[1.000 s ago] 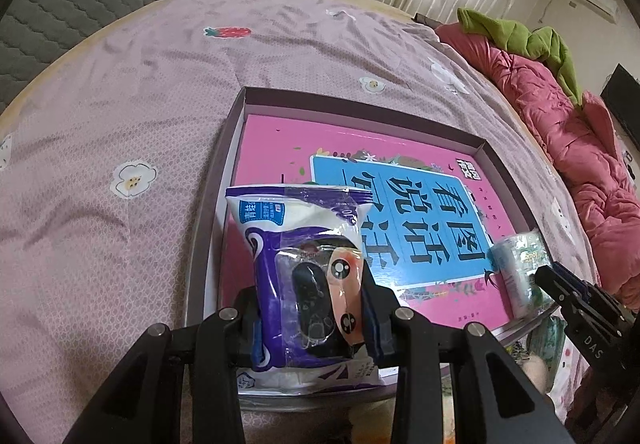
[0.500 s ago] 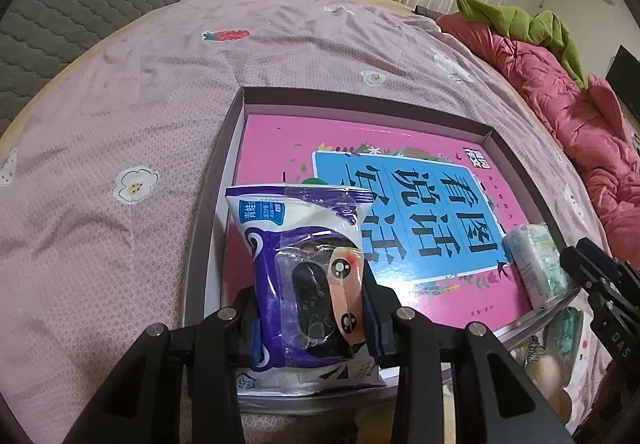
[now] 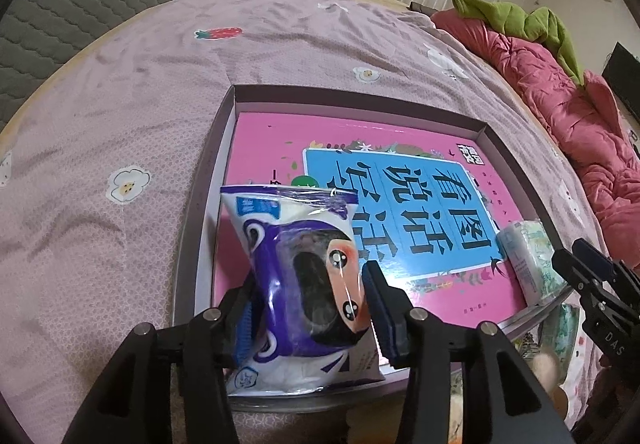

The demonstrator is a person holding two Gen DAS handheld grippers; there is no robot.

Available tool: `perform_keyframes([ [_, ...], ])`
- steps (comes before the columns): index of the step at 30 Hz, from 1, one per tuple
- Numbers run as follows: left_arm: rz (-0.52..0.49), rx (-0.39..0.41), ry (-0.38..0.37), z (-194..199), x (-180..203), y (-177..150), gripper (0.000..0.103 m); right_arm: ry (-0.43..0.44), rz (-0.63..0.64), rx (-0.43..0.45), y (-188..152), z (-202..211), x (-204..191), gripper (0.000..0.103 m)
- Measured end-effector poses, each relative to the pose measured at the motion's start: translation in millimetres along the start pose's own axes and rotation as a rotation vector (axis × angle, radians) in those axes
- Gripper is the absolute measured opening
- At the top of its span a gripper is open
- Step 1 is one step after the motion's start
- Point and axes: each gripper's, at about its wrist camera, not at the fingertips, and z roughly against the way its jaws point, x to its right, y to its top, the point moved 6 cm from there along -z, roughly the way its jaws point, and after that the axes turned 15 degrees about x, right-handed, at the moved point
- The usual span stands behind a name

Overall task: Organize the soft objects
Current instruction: 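Lower the purple snack bag into the tray box and open the left tool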

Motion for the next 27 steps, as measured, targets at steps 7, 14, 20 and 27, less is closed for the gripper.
perform_keyframes([
  [7,0.001,0.000,0.007,2,-1,1,0.057,0.004,-0.006,-0.002,-1,0,1,0.058],
  [14,0.003,0.017,0.002,7,-2,7,0.057,0.007,-0.008,0.000,-2,0,5,0.063],
  [20,0.002,0.051,-0.006,17,-3,17,0.057,0.015,-0.005,0.016,0,3,3,0.066],
  [27,0.004,0.165,0.038,41,-13,37,0.058,0.040,0.000,0.082,9,14,0,0.071],
])
